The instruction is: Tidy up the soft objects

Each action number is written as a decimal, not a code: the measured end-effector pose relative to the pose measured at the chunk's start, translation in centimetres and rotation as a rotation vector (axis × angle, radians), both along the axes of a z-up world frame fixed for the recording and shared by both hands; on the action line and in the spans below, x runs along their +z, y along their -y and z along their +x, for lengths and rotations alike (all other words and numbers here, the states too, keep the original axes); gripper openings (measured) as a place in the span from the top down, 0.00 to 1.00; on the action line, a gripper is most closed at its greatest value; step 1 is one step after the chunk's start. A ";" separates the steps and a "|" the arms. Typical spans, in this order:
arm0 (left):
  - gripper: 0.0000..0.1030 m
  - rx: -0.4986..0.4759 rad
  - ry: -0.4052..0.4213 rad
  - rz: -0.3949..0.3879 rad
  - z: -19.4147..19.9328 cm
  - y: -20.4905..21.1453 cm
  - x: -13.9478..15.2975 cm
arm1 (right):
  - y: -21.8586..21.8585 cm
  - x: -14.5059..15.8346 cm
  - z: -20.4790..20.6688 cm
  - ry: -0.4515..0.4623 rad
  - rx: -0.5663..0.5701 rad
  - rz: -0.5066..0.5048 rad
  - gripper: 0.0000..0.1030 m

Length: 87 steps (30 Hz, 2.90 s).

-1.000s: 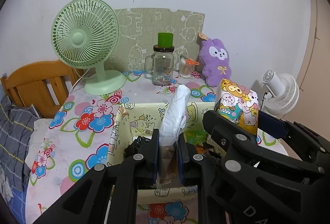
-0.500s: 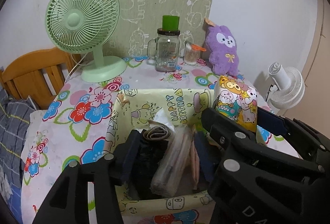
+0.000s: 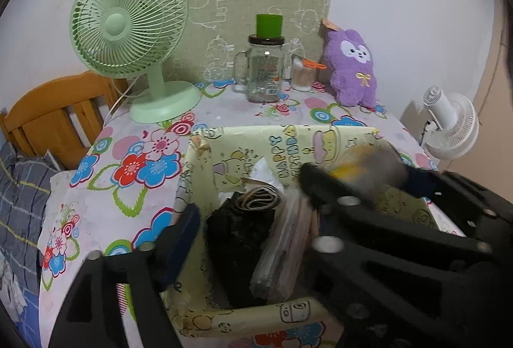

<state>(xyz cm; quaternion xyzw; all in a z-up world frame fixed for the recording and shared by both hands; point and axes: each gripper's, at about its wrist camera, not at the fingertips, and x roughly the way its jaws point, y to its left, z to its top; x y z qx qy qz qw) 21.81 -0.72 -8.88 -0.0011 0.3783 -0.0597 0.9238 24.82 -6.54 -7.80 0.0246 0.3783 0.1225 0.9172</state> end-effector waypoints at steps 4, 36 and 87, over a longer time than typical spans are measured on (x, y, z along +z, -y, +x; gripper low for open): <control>0.20 0.008 0.003 0.016 -0.1 0.1 0.0 | -0.1 -0.6 0.3 -0.034 0.014 0.019 0.37; 0.02 0.006 0.093 0.017 -5.7 1.6 4.0 | 3.2 4.2 -6.6 0.078 -0.111 0.007 0.15; 0.00 0.119 0.332 -0.038 -20.3 -2.6 10.5 | 7.8 12.2 -23.1 0.320 -0.265 -0.016 0.02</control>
